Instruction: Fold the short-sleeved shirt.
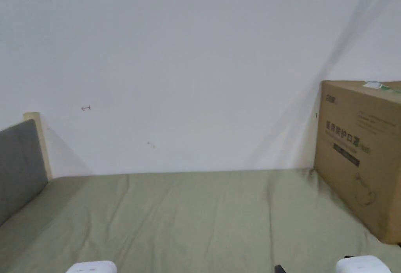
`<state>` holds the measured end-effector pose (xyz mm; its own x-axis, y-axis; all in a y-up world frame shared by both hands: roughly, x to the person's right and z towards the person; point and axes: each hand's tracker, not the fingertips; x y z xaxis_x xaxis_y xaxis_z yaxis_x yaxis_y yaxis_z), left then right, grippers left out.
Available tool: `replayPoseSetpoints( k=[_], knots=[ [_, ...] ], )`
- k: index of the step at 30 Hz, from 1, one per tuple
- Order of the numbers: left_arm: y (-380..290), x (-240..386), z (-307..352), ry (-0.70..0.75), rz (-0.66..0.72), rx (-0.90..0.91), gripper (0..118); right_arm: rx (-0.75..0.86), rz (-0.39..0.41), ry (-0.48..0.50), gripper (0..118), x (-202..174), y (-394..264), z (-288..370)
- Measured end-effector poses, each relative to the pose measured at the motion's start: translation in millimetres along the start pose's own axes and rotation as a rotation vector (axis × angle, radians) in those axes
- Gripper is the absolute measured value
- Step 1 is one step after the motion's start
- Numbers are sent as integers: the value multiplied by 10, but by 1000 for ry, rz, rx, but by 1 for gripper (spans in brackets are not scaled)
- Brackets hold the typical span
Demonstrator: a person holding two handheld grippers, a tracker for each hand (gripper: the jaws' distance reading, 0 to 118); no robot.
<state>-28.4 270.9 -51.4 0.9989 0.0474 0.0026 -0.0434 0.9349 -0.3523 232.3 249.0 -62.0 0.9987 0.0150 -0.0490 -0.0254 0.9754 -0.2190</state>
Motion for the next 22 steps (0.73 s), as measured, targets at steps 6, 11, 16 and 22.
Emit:
replayPoseSetpoints(
  k=[6,11,16,22],
  knots=[
    [45,72,26,73,-28,33,114,-23,12,-3,99,-13,-4,-55],
    [138,99,-2,83,-33,-2,114,-47,-29,28,99,27,0,-115],
    [111,87,-86,90,-24,0,114,-54,-52,37,99,29,11,-112],
    [97,87,-52,54,-16,9,114,-53,-53,28,99,44,23,-108]
  ],
)
